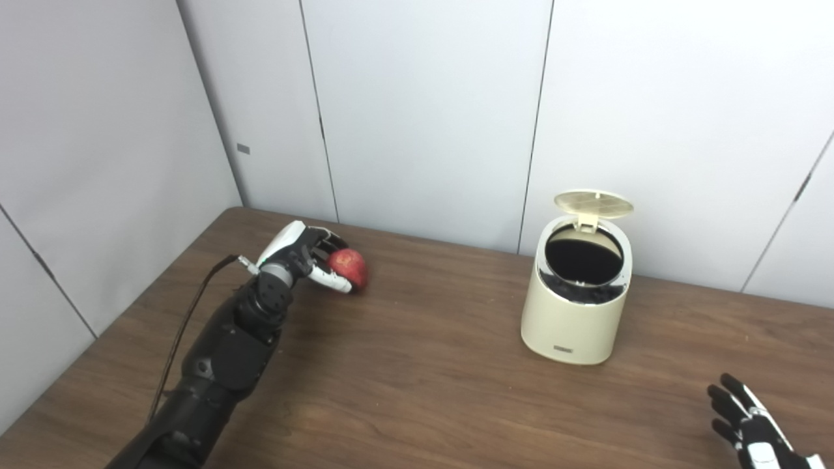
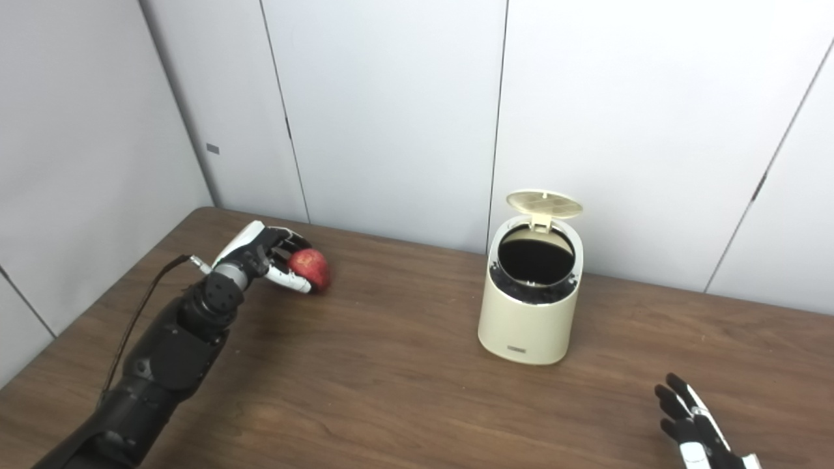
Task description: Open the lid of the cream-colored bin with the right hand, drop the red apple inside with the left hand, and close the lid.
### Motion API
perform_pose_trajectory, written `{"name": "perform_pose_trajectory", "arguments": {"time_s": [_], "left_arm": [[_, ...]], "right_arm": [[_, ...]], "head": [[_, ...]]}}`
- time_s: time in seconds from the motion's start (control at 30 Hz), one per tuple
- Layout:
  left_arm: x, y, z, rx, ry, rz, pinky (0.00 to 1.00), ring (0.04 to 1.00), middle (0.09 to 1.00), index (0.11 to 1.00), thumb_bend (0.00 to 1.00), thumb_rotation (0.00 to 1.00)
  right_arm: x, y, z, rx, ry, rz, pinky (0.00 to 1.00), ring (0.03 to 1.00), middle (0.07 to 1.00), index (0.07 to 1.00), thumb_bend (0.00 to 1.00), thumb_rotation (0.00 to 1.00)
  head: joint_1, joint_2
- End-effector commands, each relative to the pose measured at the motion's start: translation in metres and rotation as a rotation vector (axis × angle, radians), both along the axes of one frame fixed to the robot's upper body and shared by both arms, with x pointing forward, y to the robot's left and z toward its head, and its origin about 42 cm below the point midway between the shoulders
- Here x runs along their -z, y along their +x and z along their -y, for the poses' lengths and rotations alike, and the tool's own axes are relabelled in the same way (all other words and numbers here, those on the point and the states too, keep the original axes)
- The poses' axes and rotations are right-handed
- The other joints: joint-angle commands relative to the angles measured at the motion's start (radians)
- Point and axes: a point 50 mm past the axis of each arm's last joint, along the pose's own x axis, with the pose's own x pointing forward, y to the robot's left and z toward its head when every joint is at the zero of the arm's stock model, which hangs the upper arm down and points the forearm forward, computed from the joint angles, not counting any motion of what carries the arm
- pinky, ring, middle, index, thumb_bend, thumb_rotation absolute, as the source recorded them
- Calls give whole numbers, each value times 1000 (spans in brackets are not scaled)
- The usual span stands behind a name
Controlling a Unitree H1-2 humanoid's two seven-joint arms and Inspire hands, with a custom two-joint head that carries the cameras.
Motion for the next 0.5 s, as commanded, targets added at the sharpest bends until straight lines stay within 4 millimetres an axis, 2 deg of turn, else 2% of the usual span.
{"name": "perform_pose_trajectory", "arguments": {"time_s": [0.0, 0.1, 0.23, 0.4, 0.47], "left_arm": [[-30, 12, -4, -1, 36, 116, 496, 470, 551, 506, 529, 5], [-28, 15, -3, 2, 68, 122, 515, 478, 532, 465, 501, 0], [-25, 15, -1, 21, 98, 151, 632, 550, 529, 432, 491, 0], [-27, 13, 2, 14, 92, 163, 639, 555, 530, 430, 491, 0], [-30, 11, 3, 13, 83, 174, 593, 539, 528, 435, 493, 0]], "right_arm": [[-14, 1, 1, -5, 9, 85, 892, 916, 889, 919, 455, 941], [-14, 1, 3, -3, 12, 84, 880, 903, 877, 918, 469, 939], [-14, 1, 6, -1, 11, 86, 860, 882, 856, 908, 474, 941], [-13, 2, 8, 1, 9, 85, 842, 872, 847, 902, 485, 958], [-13, 2, 8, 7, -1, 89, 839, 865, 838, 898, 487, 979]], "head": [[0, 1], [-1, 2], [3, 2], [2, 3], [-7, 4]]}}
